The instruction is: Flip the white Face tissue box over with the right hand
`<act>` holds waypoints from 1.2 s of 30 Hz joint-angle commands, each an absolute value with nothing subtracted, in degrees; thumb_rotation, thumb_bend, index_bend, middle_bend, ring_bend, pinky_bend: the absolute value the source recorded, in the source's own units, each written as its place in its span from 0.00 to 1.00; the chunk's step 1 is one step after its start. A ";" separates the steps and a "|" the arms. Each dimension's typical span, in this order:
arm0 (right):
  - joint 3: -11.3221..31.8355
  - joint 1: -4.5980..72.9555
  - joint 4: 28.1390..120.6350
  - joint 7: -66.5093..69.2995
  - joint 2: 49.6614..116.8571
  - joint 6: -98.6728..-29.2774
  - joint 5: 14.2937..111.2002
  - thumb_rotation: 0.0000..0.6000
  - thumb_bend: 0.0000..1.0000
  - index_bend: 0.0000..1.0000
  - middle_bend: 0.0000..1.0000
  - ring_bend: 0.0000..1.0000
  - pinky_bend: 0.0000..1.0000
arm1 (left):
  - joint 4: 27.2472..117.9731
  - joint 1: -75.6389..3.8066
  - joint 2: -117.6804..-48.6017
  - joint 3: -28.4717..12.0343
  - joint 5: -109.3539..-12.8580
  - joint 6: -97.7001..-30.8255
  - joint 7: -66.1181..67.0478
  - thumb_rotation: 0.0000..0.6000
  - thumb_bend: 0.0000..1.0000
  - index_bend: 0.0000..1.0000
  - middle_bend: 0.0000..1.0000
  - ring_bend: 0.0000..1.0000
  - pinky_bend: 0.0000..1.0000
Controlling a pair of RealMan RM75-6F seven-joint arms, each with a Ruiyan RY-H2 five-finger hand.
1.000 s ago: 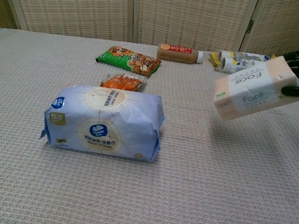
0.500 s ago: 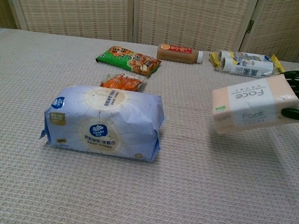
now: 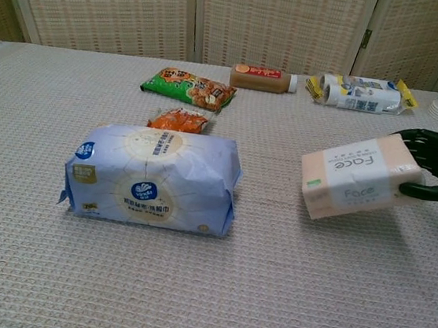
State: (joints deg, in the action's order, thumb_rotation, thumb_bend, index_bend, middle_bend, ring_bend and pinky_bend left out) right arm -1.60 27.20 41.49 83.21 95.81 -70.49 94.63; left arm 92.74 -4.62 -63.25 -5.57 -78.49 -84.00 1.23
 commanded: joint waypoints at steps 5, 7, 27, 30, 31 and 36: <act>-2.39 27.37 38.13 83.24 97.87 -70.61 94.61 1.00 0.41 0.69 0.53 0.39 0.00 | 92.56 -4.58 -63.17 -5.65 -78.26 -83.92 0.85 1.00 0.38 0.22 0.00 0.00 0.15; -2.72 27.39 36.57 80.57 98.52 -70.68 94.88 1.00 0.41 0.69 0.53 0.39 0.00 | 92.58 -4.59 -63.14 -5.64 -78.30 -83.90 0.82 1.00 0.38 0.22 0.00 0.00 0.15; -4.28 27.56 39.07 71.65 95.60 -67.51 93.93 1.00 0.41 0.64 0.53 0.36 0.00 | 92.94 -4.74 -63.26 -5.36 -78.74 -83.83 1.88 1.00 0.38 0.23 0.00 0.00 0.15; -4.42 27.51 40.22 70.18 94.79 -65.32 93.08 1.00 0.41 0.64 0.53 0.36 0.00 | 93.07 -4.69 -63.26 -5.35 -78.95 -84.10 2.00 1.00 0.38 0.23 0.00 0.00 0.15; -4.52 27.58 40.53 69.74 94.53 -64.58 92.90 1.00 0.41 0.64 0.53 0.36 0.00 | 93.12 -4.68 -63.26 -5.35 -79.01 -84.18 2.05 1.00 0.38 0.23 0.00 0.00 0.15; -4.75 28.03 42.36 67.64 93.46 -61.79 92.24 1.00 0.41 0.64 0.53 0.36 0.00 | 93.15 -4.69 -63.31 -5.32 -78.99 -84.16 2.26 1.00 0.38 0.23 0.00 0.00 0.15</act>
State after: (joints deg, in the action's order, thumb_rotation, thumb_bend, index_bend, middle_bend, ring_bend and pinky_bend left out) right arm -4.66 27.87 41.98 68.00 93.76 -62.16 92.46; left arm 93.19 -4.70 -63.30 -5.33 -79.02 -84.19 2.27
